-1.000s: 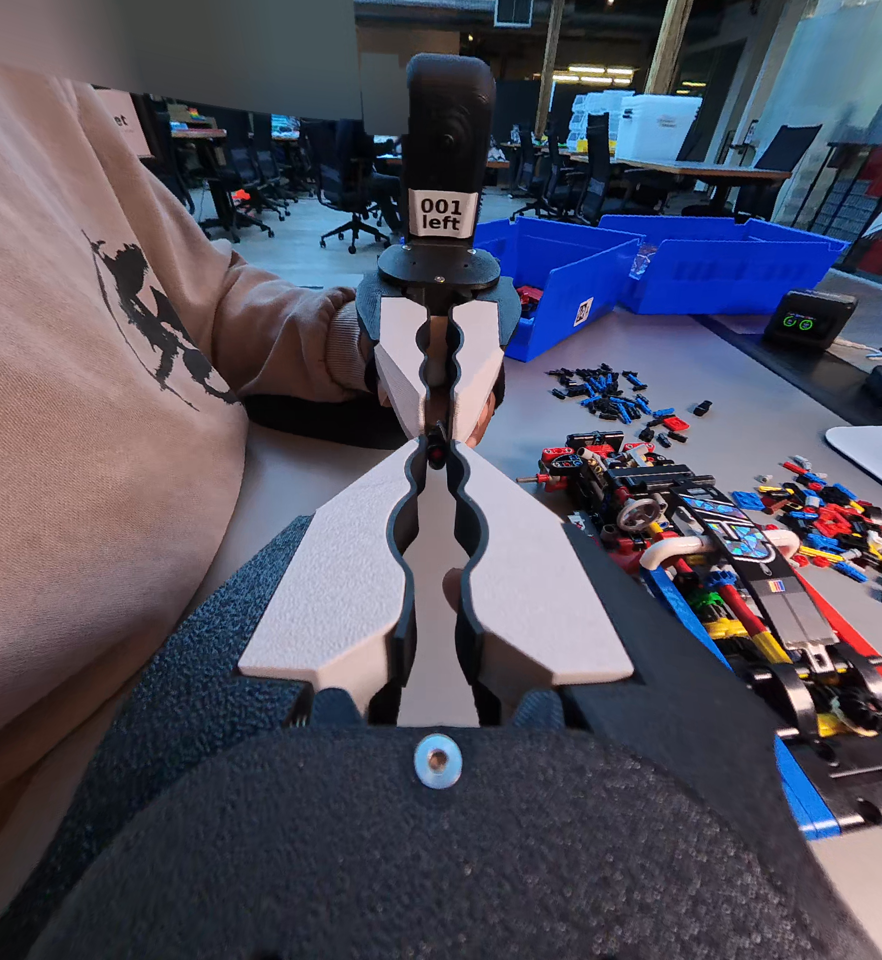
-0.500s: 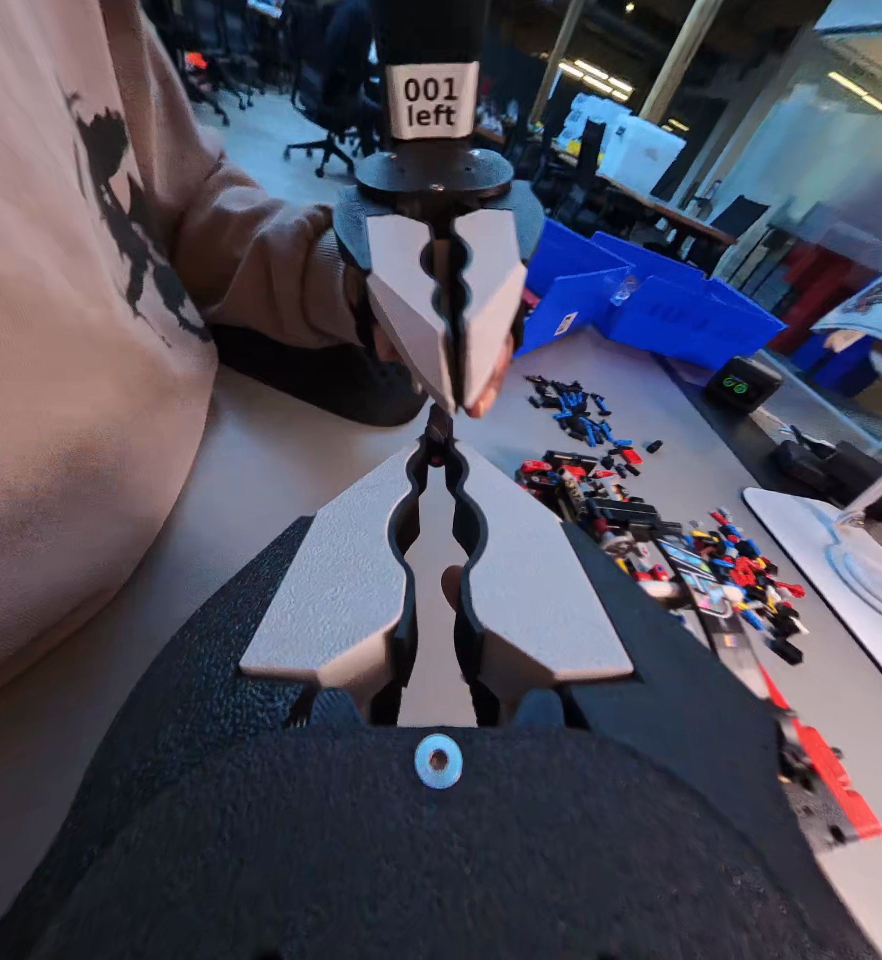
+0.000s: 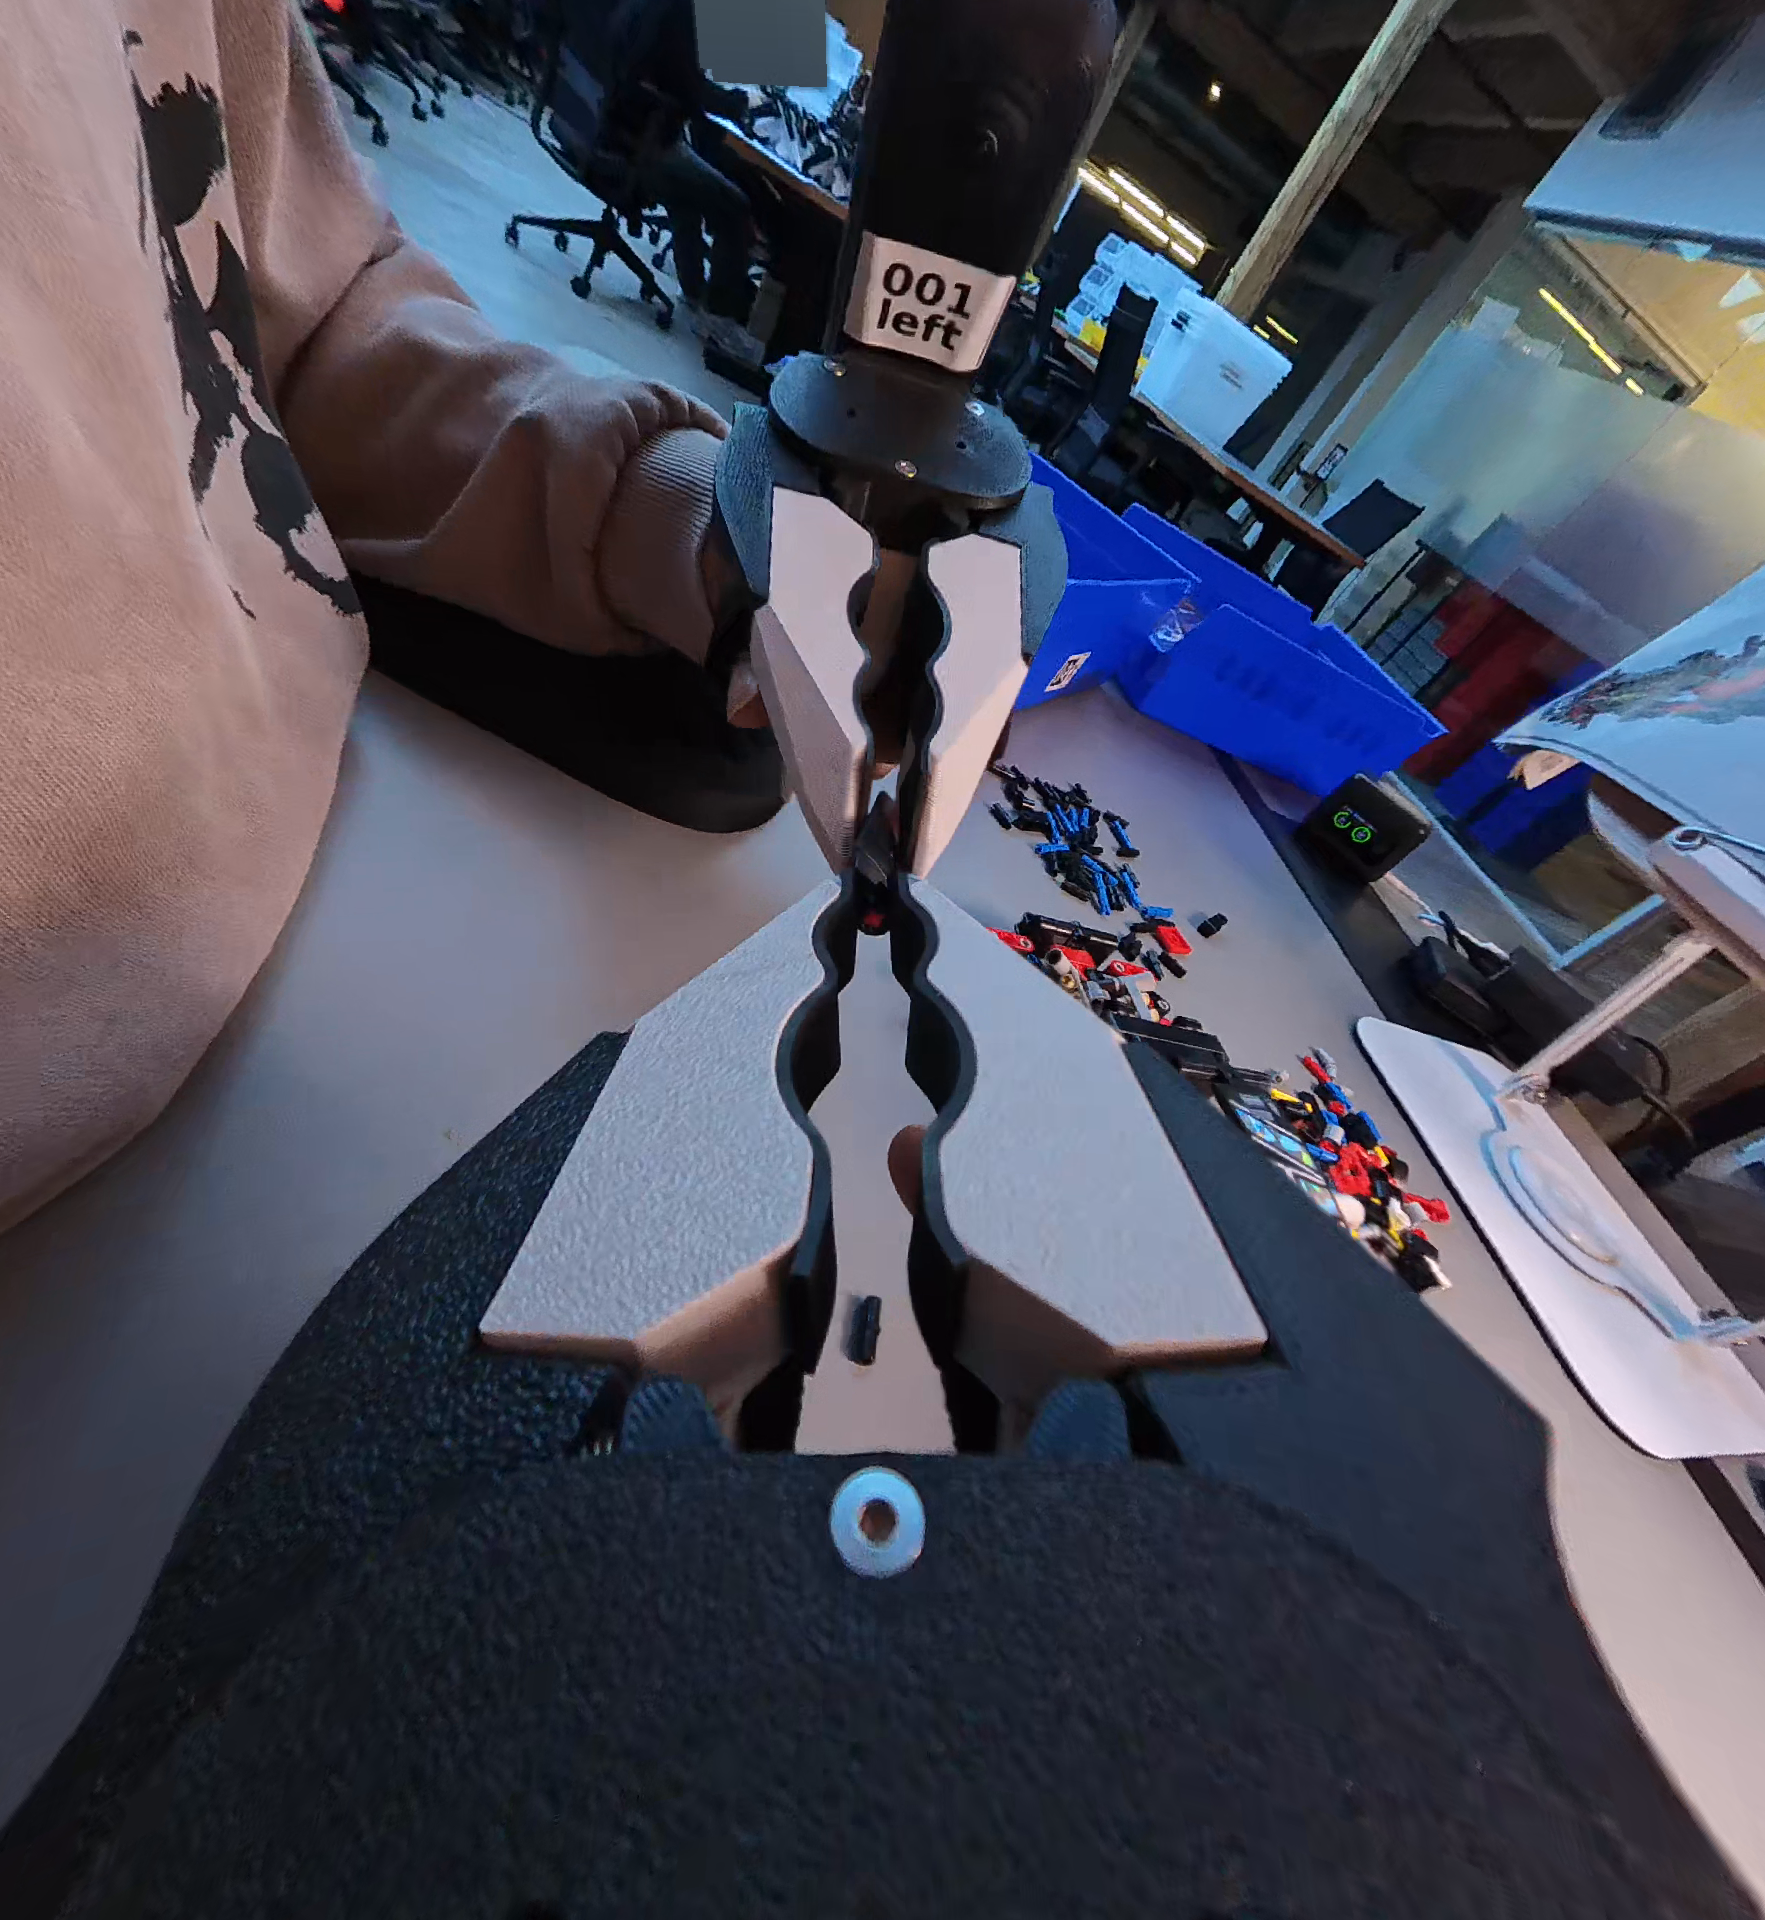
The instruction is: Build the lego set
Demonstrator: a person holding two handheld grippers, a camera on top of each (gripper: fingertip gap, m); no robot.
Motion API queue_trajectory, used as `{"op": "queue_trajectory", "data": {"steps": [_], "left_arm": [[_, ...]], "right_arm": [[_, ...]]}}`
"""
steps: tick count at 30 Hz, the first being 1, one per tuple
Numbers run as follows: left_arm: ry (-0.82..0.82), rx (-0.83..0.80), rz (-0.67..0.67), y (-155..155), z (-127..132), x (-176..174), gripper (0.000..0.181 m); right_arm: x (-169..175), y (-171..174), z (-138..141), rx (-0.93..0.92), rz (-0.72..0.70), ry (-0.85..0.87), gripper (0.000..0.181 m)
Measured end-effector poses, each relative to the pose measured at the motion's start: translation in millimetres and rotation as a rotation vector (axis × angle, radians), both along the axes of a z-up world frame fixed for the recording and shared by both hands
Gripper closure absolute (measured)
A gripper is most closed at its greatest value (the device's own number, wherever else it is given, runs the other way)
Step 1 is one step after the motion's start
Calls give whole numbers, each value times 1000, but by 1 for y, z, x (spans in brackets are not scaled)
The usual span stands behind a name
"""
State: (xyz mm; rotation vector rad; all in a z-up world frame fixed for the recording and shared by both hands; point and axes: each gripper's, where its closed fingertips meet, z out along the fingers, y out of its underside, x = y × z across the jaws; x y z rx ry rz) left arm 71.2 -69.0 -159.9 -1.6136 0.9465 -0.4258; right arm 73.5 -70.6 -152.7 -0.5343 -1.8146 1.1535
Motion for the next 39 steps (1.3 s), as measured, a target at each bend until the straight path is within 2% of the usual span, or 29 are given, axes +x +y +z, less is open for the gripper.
{"op": "queue_trajectory", "data": {"steps": [8, 14, 17, 19, 21, 24, 26, 28, 31, 39], "left_arm": [[52, 74, 29, 2, 6, 3, 176], [70, 72, 37, 4, 1, 2, 176], [-43, -30, 38, 8, 0, -1, 176], [-154, -149, 32, 11, -3, -4, 176], [-258, -268, 18, 11, -6, -4, 176], [-332, -346, 3, 12, -8, -1, 176], [-331, -363, -13, 10, -10, 4, 176], [-319, -362, -11, 9, -11, 6, 176], [-321, -352, -7, 10, -10, 6, 176], [-191, -130, 102, 19, -2, -7, 168]], "right_arm": [[3, 1, 6, 56, -21, 65, 178], [2, 2, 4, 14, -20, 40, 178], [-2, 10, 3, -94, -26, -15, 175], [-2, 13, 0, -155, -10, -69, 159], [-2, 13, -2, -192, 3, -95, 155], [-4, 12, -8, -185, 0, -122, 161], [-3, 10, -10, -177, 2, -137, 174], [-2, 10, -12, -194, 10, -166, 176], [-2, 11, -13, -301, 22, -244, 176], [-12, 26, -1, -742, 11, -409, 176]]}}
